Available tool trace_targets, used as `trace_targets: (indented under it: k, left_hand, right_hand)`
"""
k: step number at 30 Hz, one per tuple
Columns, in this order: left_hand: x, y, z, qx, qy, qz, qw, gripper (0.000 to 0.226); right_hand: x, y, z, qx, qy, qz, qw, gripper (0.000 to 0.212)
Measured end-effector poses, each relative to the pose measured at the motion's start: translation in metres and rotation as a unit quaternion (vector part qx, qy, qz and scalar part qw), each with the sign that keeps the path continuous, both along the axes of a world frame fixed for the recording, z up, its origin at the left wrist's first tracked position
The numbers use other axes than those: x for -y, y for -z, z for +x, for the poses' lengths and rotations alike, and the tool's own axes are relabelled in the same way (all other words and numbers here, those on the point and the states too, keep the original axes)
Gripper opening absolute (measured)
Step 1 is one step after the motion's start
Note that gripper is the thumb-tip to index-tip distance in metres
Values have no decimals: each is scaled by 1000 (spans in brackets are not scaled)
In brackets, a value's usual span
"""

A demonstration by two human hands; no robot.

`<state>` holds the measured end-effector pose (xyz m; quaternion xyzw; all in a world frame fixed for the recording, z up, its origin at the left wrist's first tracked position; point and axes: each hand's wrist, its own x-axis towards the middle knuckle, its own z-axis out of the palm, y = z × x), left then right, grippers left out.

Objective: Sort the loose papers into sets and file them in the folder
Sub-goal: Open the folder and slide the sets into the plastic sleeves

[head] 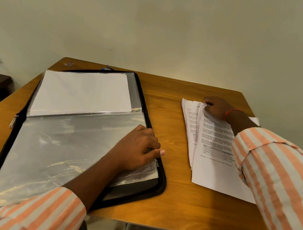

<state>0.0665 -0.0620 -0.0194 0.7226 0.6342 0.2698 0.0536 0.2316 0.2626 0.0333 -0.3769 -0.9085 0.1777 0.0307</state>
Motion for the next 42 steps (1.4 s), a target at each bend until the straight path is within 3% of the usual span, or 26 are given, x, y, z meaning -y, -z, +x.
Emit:
trace_targets:
  k: [6,11,22,28,34,37,39,42]
  left_hand:
    - [-1,2,-1,-10,1,5,1000,49]
    - [-1,1,-1,-11,-1,-5,1000,51]
    - [0,1,0,-19,0,2,1000,50]
    - [1,1,1,-9,-9,4,1000,46]
    - [-7,-10,3,141,-12,-23,990,44]
    - [-9,-11,1,195,-23,-72,978,54]
    - [-5,-15,2,279,-14,-95,955,56]
    - [1,-25,1,440,-22,-128,889,47]
  right_hand:
    - [8,5,-15,-17,-6,-19,1000,31]
    - [8,13,-21,22,9,-32,999,46]
    - [-1,-16,-4,-49,9,4,999,7]
    - [9,-43,18,-22,-18,-73,997,13]
    - [36,-58,8,-88,-37,-117,988,20]
    - [58,-62,-11,-123,-59,-140,981,22]
    - [71,-64,-23,-137,-68,-132,979,25]
    - [87,-66,-38,-163,-77,-124,976,28]
